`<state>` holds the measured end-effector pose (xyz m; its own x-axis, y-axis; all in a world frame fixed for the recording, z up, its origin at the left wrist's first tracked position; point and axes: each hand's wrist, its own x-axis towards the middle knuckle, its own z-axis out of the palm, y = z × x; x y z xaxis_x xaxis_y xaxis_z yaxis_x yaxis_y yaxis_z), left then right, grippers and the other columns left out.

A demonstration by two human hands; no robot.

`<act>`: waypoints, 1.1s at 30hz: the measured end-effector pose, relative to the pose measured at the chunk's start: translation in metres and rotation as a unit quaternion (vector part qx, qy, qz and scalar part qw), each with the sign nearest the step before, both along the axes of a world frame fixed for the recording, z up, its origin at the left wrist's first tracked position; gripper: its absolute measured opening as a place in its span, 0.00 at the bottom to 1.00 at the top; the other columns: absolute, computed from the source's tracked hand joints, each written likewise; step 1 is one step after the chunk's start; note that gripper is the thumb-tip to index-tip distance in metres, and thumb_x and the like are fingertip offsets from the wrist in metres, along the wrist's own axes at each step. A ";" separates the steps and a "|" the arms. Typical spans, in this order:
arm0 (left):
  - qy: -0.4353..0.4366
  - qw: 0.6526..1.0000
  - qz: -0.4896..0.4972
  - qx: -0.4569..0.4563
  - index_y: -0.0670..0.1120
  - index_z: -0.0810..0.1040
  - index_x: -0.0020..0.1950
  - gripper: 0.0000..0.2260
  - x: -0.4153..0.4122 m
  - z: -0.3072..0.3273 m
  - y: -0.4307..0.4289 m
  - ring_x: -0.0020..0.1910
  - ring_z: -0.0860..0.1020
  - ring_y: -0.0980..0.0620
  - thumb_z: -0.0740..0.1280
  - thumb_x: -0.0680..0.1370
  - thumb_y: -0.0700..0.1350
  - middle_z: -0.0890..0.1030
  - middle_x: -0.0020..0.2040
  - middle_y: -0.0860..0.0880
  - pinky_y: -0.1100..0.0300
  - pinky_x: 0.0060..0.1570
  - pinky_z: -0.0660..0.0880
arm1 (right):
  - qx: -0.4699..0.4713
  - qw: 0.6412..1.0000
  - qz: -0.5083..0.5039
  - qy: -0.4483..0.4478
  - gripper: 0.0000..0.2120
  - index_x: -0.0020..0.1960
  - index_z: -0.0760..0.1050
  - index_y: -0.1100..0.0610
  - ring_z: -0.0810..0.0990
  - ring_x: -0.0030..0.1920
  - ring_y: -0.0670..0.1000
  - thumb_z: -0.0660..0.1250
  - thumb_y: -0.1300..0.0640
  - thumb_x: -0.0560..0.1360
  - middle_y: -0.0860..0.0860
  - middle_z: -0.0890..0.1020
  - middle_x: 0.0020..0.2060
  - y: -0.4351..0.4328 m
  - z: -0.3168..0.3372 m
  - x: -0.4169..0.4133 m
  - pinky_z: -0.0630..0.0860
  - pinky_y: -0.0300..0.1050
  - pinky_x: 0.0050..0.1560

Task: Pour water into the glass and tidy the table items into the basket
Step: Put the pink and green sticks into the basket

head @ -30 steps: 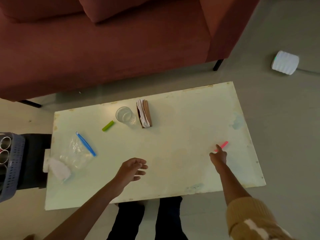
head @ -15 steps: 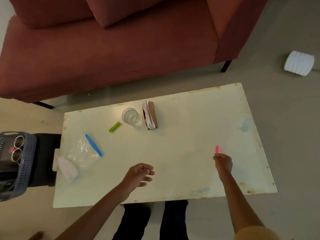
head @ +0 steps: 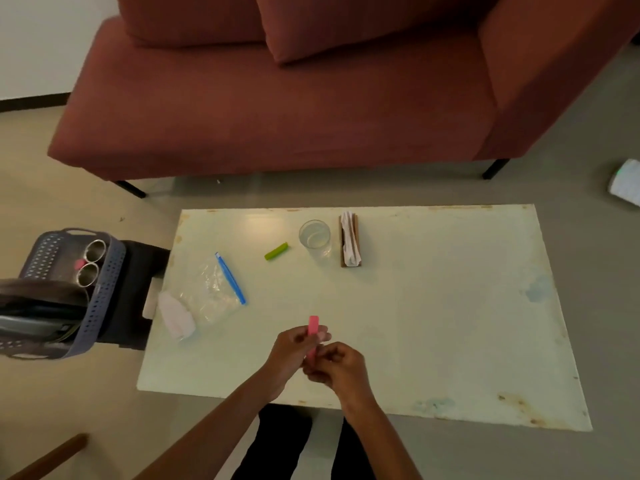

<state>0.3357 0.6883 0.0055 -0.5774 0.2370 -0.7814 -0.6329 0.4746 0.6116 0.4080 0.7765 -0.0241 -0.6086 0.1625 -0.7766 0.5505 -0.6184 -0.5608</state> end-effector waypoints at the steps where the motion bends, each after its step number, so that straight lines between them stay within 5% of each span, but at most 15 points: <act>1: 0.013 1.000 0.023 0.001 0.47 0.81 0.51 0.06 -0.005 0.001 -0.011 0.49 0.83 0.52 0.67 0.77 0.45 0.85 0.50 0.48 0.59 0.47 0.79 | 0.006 1.000 0.020 0.004 0.04 0.39 0.76 0.67 0.83 0.31 0.56 0.69 0.74 0.68 0.60 0.83 0.33 -0.010 0.002 -0.008 0.81 0.44 0.35; 7: 0.026 0.987 0.156 0.016 0.45 0.80 0.51 0.06 -0.043 -0.004 -0.086 0.42 0.85 0.49 0.66 0.77 0.43 0.86 0.44 0.47 0.59 0.43 0.81 | 0.114 0.984 0.137 0.001 0.08 0.36 0.76 0.61 0.81 0.29 0.50 0.64 0.70 0.71 0.55 0.81 0.30 -0.052 -0.013 -0.057 0.79 0.40 0.33; 11: -0.003 0.981 0.190 0.038 0.41 0.79 0.54 0.07 -0.067 -0.013 -0.139 0.39 0.85 0.50 0.66 0.77 0.41 0.85 0.44 0.45 0.61 0.40 0.81 | 0.248 0.941 0.225 -0.044 0.13 0.32 0.75 0.54 0.78 0.33 0.53 0.62 0.65 0.72 0.56 0.79 0.32 -0.060 -0.063 -0.127 0.73 0.40 0.32; 14: -0.033 0.975 0.213 0.051 0.38 0.78 0.57 0.10 -0.083 -0.023 -0.173 0.36 0.84 0.51 0.65 0.77 0.39 0.85 0.43 0.45 0.62 0.37 0.80 | 0.402 0.847 0.344 -0.050 0.08 0.45 0.80 0.59 0.80 0.52 0.59 0.63 0.63 0.73 0.61 0.82 0.47 -0.060 -0.101 -0.189 0.75 0.46 0.48; 16: -0.047 0.969 0.232 0.070 0.37 0.76 0.57 0.09 -0.094 -0.028 -0.194 0.34 0.84 0.53 0.64 0.78 0.37 0.83 0.44 0.45 0.62 0.37 0.79 | 0.463 0.773 0.430 -0.061 0.16 0.61 0.75 0.61 0.74 0.63 0.59 0.63 0.61 0.74 0.59 0.76 0.62 -0.062 -0.119 -0.224 0.71 0.48 0.61; 23: -0.061 0.959 0.260 0.097 0.41 0.76 0.58 0.09 -0.126 -0.046 -0.265 0.41 0.84 0.53 0.63 0.79 0.39 0.83 0.50 0.45 0.62 0.44 0.79 | 0.497 0.697 0.516 -0.044 0.32 0.74 0.55 0.59 0.58 0.74 0.58 0.62 0.66 0.72 0.59 0.55 0.74 -0.082 -0.174 -0.300 0.62 0.53 0.71; 27: -0.063 0.959 0.262 0.087 0.43 0.77 0.58 0.09 -0.122 -0.059 -0.293 0.48 0.83 0.50 0.63 0.79 0.41 0.83 0.53 0.46 0.59 0.49 0.79 | 0.540 0.614 0.570 -0.076 0.28 0.72 0.59 0.56 0.65 0.67 0.64 0.59 0.65 0.73 0.61 0.60 0.68 -0.077 -0.193 -0.297 0.67 0.56 0.66; 30: -0.071 0.956 0.271 0.086 0.45 0.78 0.56 0.07 -0.116 -0.065 -0.302 0.46 0.84 0.51 0.63 0.79 0.41 0.84 0.52 0.48 0.60 0.48 0.79 | 0.603 0.516 0.601 -0.094 0.17 0.65 0.63 0.58 0.74 0.59 0.63 0.55 0.64 0.76 0.61 0.68 0.60 -0.080 -0.187 -0.277 0.72 0.53 0.56; 33: -0.073 0.955 0.275 0.083 0.45 0.78 0.56 0.08 -0.114 -0.066 -0.304 0.45 0.83 0.52 0.63 0.79 0.41 0.83 0.51 0.49 0.61 0.46 0.79 | 0.607 0.454 0.646 -0.093 0.17 0.67 0.61 0.57 0.77 0.58 0.59 0.52 0.60 0.78 0.59 0.73 0.60 -0.091 -0.182 -0.249 0.73 0.48 0.54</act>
